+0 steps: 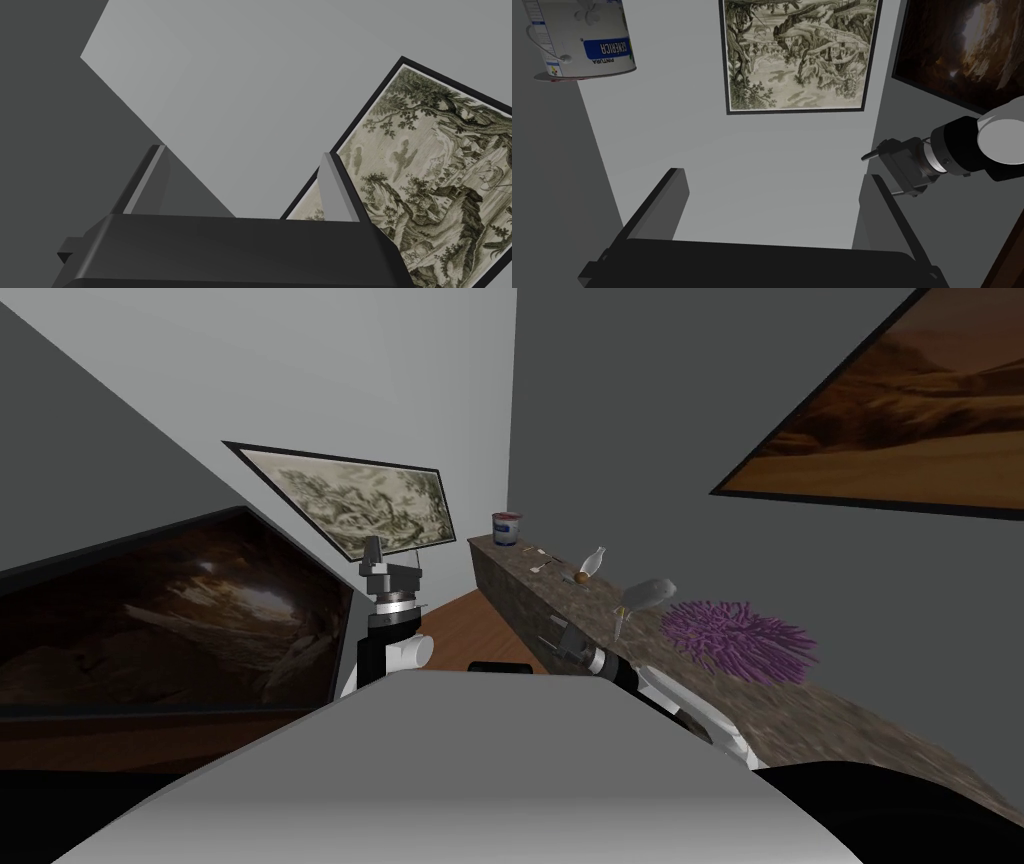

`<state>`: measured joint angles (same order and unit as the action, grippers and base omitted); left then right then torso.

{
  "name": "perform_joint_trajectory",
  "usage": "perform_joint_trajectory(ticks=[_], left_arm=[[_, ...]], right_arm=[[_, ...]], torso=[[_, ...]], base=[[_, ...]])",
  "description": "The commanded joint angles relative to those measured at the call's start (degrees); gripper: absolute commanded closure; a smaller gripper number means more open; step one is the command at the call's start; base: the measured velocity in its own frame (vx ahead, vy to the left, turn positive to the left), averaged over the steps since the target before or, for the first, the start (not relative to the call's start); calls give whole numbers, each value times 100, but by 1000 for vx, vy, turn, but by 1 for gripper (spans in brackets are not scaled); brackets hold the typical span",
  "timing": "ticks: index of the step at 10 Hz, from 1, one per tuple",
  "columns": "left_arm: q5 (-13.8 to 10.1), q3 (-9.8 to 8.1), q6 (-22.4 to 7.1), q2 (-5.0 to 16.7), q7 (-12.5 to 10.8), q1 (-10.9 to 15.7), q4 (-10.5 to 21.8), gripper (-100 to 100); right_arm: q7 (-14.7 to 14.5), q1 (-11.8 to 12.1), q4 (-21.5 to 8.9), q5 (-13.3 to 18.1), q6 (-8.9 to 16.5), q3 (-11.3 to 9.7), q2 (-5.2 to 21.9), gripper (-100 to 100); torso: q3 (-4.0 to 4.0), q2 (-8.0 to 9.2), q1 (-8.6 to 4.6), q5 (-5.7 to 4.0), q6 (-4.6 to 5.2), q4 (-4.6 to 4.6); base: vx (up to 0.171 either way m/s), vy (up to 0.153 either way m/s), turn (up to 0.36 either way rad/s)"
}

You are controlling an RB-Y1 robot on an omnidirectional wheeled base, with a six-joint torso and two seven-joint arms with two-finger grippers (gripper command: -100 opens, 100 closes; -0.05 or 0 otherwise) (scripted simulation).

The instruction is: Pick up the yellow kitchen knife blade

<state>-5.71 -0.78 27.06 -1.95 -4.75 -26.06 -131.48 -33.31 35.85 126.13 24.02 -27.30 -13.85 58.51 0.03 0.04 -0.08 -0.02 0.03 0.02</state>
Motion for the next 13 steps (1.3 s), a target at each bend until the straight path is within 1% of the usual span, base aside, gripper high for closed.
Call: perform_joint_trajectory(ticks=[1,5,6,8,9,13], left_arm=[[0,0,0,0,0,0,0,0],[0,0,0,0,0,0,0,0],[0,0,0,0,0,0,0,0],[0,0,0,0,0,0,0,0],[0,0,0,1,0,1,0,0],[0,-1,0,1,0,1,1,0]], right_arm=[[2,-2,-1,0,1,0,3,-100],[2,-2,-1,0,1,0,3,-100],[-70,105,-126,30,-42,159,72,-100],[-146,210,-265,72,-83,324,140,-100],[-247,336,-455,143,-130,535,223,-100],[-521,609,-985,426,-217,1055,415,-100]], torso=[[0,0,0,0,0,0],[0,-1,1,0,1,0],[-1,-2,3,1,-1,0],[8,14,-21,-4,1,3],[12,21,-28,-6,1,5],[21,34,-35,-9,1,9]], base=[[-16,-15,-11],[-4,-4,2],[-43,-38,40],[-62,-75,29],[-98,-98,71],[-98,-94,62]])
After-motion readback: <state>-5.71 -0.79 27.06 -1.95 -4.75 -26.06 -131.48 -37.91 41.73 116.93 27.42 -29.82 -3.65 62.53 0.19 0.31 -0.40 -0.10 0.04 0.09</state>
